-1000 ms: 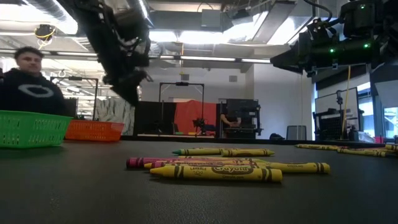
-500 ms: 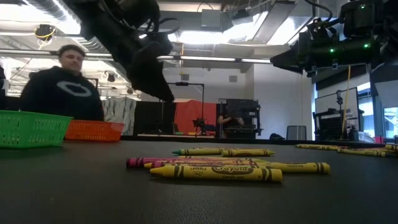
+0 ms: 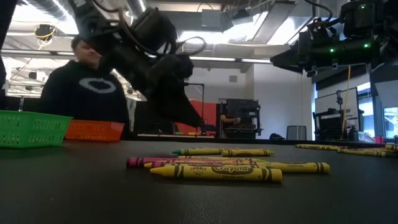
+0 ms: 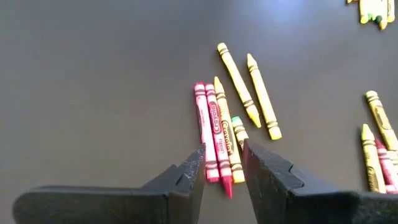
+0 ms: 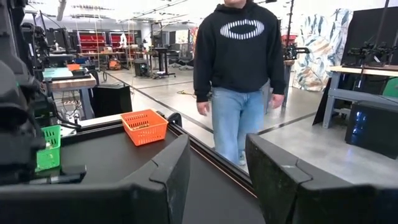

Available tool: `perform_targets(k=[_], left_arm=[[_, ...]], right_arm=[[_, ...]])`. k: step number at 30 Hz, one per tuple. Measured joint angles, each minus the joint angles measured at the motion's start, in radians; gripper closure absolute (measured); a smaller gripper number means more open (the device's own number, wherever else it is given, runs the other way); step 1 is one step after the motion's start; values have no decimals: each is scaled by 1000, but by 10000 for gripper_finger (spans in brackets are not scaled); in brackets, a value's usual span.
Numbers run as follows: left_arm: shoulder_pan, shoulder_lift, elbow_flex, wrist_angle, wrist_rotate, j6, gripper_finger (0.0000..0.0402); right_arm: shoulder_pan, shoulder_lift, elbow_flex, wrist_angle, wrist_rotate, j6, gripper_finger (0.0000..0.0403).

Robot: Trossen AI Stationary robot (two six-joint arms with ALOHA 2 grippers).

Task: Sort crayons
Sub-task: Put the pink crayon into the black bin

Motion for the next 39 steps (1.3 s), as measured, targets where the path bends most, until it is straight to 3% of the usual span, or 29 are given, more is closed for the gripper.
perform_targets(k=[9, 39], left_arm=[[-3, 107, 55, 4, -39, 7, 310], [-5, 108, 55, -30, -49, 31, 310]], right_arm=[[0, 0, 0, 1, 0, 0, 249], [0, 0, 0, -2, 0, 0, 249]])
